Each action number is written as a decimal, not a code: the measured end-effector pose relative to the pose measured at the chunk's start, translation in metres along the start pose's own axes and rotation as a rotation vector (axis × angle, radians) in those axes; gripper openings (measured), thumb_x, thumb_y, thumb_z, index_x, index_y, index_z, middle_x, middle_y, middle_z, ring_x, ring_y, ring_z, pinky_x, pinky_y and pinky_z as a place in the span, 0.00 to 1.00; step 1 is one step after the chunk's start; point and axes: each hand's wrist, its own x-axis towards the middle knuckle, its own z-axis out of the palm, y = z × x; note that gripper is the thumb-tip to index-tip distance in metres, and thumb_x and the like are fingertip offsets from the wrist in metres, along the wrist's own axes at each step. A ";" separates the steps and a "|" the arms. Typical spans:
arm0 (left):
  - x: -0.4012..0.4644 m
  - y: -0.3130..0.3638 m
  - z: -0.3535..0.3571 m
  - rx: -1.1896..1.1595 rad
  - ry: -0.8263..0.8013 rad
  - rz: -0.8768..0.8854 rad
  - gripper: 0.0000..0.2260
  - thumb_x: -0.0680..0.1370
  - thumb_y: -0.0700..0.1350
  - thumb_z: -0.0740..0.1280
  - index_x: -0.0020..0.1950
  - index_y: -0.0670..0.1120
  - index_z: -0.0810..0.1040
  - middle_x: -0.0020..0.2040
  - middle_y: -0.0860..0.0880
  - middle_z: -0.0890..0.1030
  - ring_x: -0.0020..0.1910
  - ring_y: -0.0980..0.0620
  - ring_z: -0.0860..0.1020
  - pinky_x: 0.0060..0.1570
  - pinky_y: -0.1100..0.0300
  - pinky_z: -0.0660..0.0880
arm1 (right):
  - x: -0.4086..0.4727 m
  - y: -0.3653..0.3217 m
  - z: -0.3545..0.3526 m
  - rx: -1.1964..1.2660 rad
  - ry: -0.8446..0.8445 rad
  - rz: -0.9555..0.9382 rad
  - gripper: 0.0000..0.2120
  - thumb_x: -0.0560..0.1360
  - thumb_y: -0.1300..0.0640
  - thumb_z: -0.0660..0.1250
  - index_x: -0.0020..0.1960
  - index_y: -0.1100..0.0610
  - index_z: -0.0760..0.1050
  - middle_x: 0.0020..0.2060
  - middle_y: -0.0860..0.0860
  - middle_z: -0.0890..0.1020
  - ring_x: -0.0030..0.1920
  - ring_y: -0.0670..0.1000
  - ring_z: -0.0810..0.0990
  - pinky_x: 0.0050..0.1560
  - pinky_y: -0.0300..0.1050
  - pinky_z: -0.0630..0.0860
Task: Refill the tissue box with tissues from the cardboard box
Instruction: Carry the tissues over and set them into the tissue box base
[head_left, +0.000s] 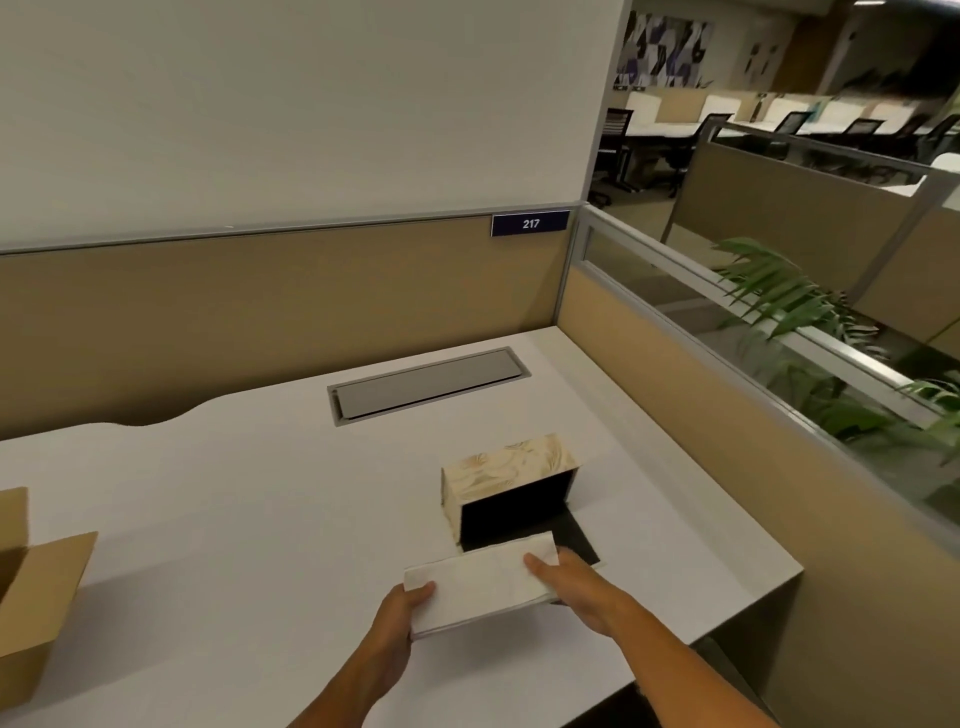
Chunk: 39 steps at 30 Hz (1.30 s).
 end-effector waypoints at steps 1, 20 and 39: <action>0.006 0.002 0.006 -0.013 0.010 -0.011 0.13 0.80 0.38 0.62 0.64 0.38 0.74 0.58 0.38 0.82 0.58 0.39 0.78 0.63 0.45 0.73 | 0.004 -0.002 -0.007 -0.004 -0.007 0.002 0.25 0.80 0.46 0.67 0.71 0.58 0.68 0.60 0.50 0.79 0.60 0.50 0.78 0.64 0.48 0.76; 0.096 0.008 0.082 -0.029 0.184 -0.163 0.26 0.78 0.44 0.68 0.72 0.40 0.63 0.65 0.40 0.75 0.63 0.39 0.74 0.69 0.42 0.70 | 0.098 -0.018 -0.089 -0.055 -0.037 0.164 0.32 0.77 0.42 0.69 0.72 0.60 0.68 0.65 0.54 0.78 0.65 0.54 0.76 0.71 0.52 0.71; 0.096 0.002 0.121 0.140 0.447 -0.155 0.20 0.80 0.49 0.66 0.66 0.39 0.70 0.62 0.41 0.77 0.60 0.41 0.75 0.62 0.48 0.73 | 0.122 -0.015 -0.106 -0.205 0.031 0.082 0.36 0.72 0.41 0.74 0.71 0.62 0.70 0.63 0.55 0.79 0.61 0.53 0.78 0.60 0.46 0.77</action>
